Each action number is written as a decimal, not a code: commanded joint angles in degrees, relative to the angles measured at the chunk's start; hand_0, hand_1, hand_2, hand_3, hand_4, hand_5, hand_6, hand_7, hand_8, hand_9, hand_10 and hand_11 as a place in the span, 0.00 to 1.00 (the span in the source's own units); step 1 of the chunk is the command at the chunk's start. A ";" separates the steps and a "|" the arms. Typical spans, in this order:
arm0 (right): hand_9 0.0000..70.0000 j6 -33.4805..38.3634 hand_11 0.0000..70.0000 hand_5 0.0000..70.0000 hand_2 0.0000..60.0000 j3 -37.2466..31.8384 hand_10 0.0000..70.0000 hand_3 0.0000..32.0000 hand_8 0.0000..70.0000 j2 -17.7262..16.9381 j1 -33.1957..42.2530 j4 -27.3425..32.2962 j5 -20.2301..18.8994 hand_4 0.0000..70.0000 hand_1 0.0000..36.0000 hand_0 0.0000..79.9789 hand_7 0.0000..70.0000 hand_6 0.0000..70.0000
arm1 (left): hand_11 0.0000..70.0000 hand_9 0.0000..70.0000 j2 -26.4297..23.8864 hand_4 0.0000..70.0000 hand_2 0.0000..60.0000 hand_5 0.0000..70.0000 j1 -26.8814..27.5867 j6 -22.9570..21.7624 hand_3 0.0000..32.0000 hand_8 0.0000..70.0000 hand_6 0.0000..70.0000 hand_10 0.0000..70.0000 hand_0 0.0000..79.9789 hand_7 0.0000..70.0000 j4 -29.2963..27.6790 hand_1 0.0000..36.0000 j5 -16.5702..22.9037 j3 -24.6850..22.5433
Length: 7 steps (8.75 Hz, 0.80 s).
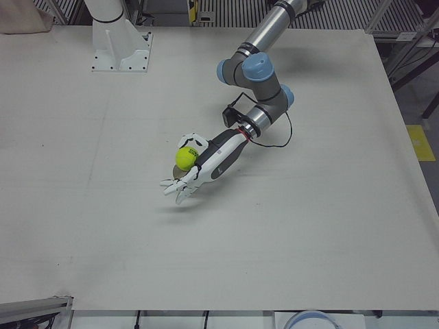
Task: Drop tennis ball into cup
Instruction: 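Open the left hand fingers to release the tennis ball into the cup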
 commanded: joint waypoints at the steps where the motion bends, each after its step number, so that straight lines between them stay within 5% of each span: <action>1: 0.00 0.00 0.00 0.00 0.00 0.00 0.00 0.00 0.00 0.00 -0.03 0.00 0.00 0.00 0.00 0.00 0.00 0.00 | 0.11 0.00 0.00 0.00 0.82 0.16 0.18 0.05 0.44 0.03 0.19 0.05 0.66 0.09 -0.04 0.89 -0.01 0.33; 2: 0.00 0.00 0.00 0.00 0.00 0.00 0.00 0.00 0.00 0.00 -0.03 0.00 0.00 0.00 0.00 0.00 0.00 0.00 | 0.11 0.00 -0.09 0.00 0.84 0.18 0.18 0.05 0.44 0.05 0.30 0.05 0.66 0.07 -0.13 0.88 -0.01 0.34; 3: 0.00 0.00 0.00 0.00 0.00 0.00 0.00 0.00 0.00 0.00 0.06 0.00 0.00 0.00 0.00 0.00 0.00 0.00 | 0.11 0.00 0.00 0.00 0.81 0.14 0.18 0.05 0.44 0.02 0.13 0.05 0.66 0.11 -0.13 0.90 -0.01 0.34; 4: 0.00 0.00 0.00 0.00 0.00 0.00 0.00 0.00 0.00 0.00 -0.03 0.00 0.00 0.00 0.00 0.00 0.00 0.00 | 0.11 0.00 0.00 0.00 0.80 0.14 0.18 0.05 0.44 0.03 0.18 0.05 0.65 0.10 -0.13 0.88 -0.01 0.34; 6: 0.00 0.00 0.00 0.00 0.00 0.00 0.00 0.00 0.00 0.00 -0.03 0.00 0.00 0.00 0.00 0.00 0.00 0.00 | 0.08 0.00 0.09 0.00 0.55 0.11 0.18 0.05 0.51 0.02 0.12 0.03 0.60 0.08 -0.04 0.65 -0.01 0.42; 7: 0.00 0.09 0.00 0.00 0.00 0.00 0.00 0.00 0.00 0.00 -0.03 0.00 0.00 0.00 0.00 0.00 0.00 0.00 | 0.06 0.00 0.00 0.00 0.52 0.12 0.18 0.13 0.53 0.03 0.17 0.02 0.59 0.06 -0.13 0.57 -0.01 0.77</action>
